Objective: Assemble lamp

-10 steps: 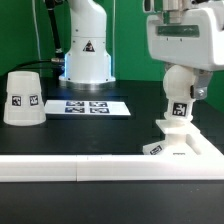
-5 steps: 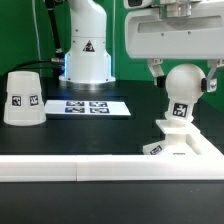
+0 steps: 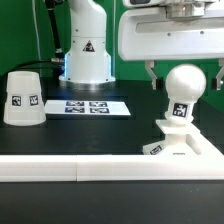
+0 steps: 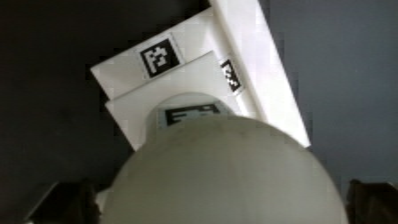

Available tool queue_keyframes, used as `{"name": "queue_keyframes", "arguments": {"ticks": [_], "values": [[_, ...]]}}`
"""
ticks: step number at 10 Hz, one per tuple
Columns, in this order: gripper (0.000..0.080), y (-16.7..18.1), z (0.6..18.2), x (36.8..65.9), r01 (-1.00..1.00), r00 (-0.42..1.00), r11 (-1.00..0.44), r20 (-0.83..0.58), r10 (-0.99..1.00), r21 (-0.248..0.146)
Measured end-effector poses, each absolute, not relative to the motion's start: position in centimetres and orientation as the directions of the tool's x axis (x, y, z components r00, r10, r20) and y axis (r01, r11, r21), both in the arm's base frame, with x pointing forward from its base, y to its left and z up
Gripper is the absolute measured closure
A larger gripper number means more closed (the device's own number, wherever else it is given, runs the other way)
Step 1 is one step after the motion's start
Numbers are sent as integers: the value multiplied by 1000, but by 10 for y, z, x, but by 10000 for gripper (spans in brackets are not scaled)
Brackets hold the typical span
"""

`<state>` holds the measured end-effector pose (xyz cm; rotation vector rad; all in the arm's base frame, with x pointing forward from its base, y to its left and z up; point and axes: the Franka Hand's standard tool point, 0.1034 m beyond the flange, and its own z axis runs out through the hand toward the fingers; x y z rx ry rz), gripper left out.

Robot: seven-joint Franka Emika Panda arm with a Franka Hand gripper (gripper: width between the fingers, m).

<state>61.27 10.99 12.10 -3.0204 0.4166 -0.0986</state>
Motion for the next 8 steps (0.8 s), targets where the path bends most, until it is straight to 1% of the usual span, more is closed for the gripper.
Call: {"name": "queue_keyframes", "arguments": {"ticks": [2,3,4,8], "values": [[100,113,122,614,1,997,-998,74,-4,-63],[100,111,121,615,153,986,-987,79,149,-48],[100,109,120,616,244,968,-969,76,241,-40],[100,105,118,616,495,867,-869,76,493,-10]]}}
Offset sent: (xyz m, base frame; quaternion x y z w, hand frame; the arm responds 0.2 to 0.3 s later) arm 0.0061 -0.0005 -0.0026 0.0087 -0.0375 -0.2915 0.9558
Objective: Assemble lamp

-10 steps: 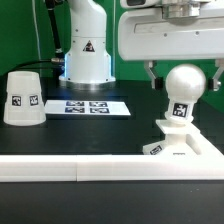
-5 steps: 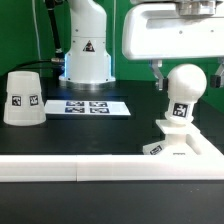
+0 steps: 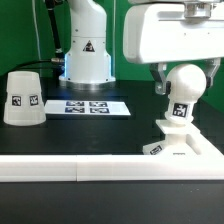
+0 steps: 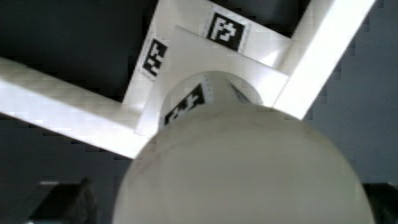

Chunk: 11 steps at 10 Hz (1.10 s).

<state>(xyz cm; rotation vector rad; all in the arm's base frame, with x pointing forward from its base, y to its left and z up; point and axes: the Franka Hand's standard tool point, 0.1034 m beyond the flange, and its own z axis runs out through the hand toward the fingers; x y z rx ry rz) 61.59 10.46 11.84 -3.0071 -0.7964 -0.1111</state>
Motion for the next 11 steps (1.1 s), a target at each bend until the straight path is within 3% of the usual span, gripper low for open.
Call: {"name": "queue_keyframes", "arguments": {"ticks": [2,5,10,11], "values": [[100,105,118,615,706,706,-708,64,706,24],[100,105,117,614,890,456,-456,4,890,29],[100,107,120,622,994,95,-92,-48,994,50],[100,104,119,622,996,80,-78,-50,996,47]]}}
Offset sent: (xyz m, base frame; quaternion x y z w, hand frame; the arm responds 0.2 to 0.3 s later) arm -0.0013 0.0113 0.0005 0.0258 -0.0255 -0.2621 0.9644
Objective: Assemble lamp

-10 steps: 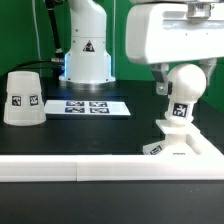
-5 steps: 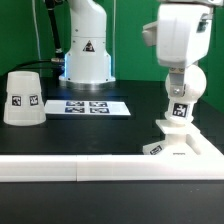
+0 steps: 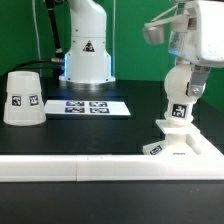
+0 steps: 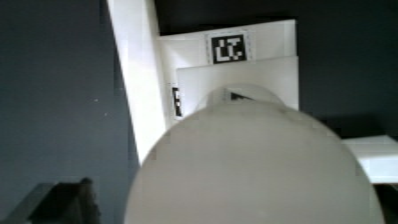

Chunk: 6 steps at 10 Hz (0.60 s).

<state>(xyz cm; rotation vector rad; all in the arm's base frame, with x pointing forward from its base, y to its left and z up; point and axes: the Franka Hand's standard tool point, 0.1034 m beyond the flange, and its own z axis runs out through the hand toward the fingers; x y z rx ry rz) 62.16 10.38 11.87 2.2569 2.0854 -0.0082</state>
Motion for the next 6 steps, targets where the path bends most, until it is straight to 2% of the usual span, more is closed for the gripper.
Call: {"name": "queue_keyframes", "arguments": {"ticks": [1,2,6], "values": [[102,102,117,621,995,87,-85,-52,995,43],[223,101,117,620,995,96,-94,-53,994,40],[223,100,117,620,989,144,-142,-50,988,43]]}}
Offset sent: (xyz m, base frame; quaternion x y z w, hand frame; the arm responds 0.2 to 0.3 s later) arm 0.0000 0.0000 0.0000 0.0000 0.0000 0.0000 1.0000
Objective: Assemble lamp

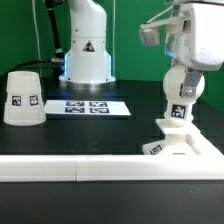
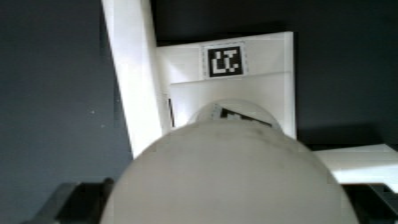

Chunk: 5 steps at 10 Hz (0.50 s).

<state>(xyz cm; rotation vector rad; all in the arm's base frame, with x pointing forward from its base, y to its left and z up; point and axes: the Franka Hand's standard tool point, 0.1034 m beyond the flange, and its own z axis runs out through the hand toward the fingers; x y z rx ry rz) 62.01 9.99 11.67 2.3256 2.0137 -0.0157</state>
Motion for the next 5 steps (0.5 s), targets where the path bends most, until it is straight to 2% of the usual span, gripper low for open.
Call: {"name": "queue_keyframes", "arguments": {"ticks": [1,3,5], "values": [[223,94,117,619,984,174,-172,-40,984,53],[223,88,115,615,908,413,-412,-9,910,74],[223,89,115,615,815,573,-573,30,819,83]]}}
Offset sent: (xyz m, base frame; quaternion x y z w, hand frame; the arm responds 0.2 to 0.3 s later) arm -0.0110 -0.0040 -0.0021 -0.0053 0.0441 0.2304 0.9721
